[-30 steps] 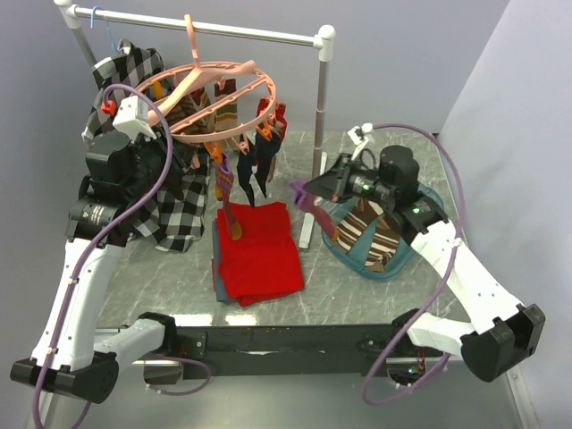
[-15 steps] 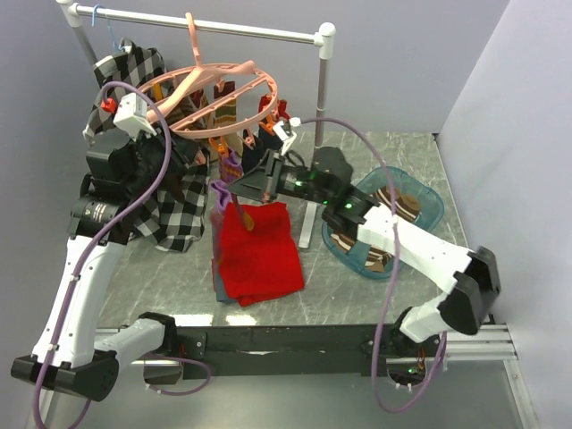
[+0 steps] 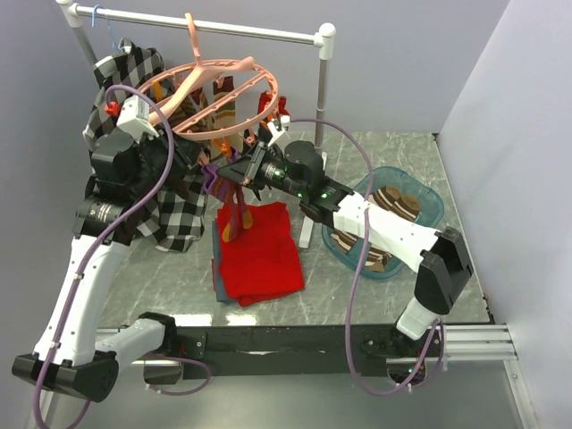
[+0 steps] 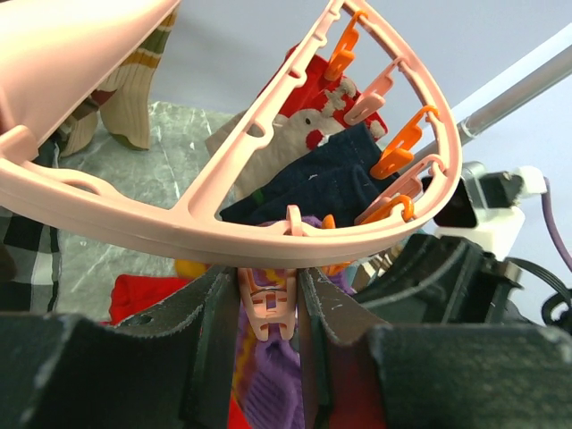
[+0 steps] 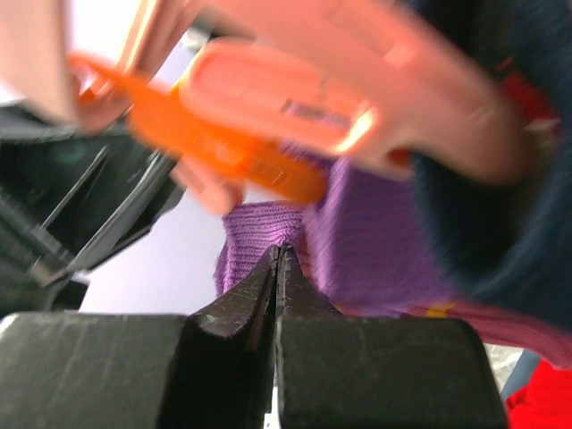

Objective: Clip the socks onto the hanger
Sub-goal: Clamp the sock onto the hanger.

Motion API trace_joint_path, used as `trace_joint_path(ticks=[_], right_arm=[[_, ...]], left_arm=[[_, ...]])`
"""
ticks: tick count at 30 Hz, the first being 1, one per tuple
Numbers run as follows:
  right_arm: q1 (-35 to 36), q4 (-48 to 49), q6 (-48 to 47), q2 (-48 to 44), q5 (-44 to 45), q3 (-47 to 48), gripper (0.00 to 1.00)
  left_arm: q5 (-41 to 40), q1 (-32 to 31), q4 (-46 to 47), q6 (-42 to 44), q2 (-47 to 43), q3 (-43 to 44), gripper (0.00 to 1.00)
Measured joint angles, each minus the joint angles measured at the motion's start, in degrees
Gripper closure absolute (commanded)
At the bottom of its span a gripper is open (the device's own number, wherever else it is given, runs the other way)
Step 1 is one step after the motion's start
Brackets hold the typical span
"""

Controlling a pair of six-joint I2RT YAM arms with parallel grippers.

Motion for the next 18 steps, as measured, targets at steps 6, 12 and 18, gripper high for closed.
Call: trace_joint_path(ticks=[6, 12, 18], right_arm=[[0.0, -2.4, 0.0, 1.5, 2.8, 2.4, 1.00], [-0.5, -2.8, 0.1, 1.5, 4.3, 2.6, 1.00], [-1.1, -2.7, 0.2, 1.5, 5.0, 2.6, 1.00]], left_arm=[[-0.2, -0.1, 0.8, 0.1, -1.3, -0.6, 0.86], [-0.3, -0.4, 1.7, 0.3, -1.9, -1.5, 0.86], [-0.3, -0.8, 2.2, 0.6, -2.0, -3.2, 0.85]])
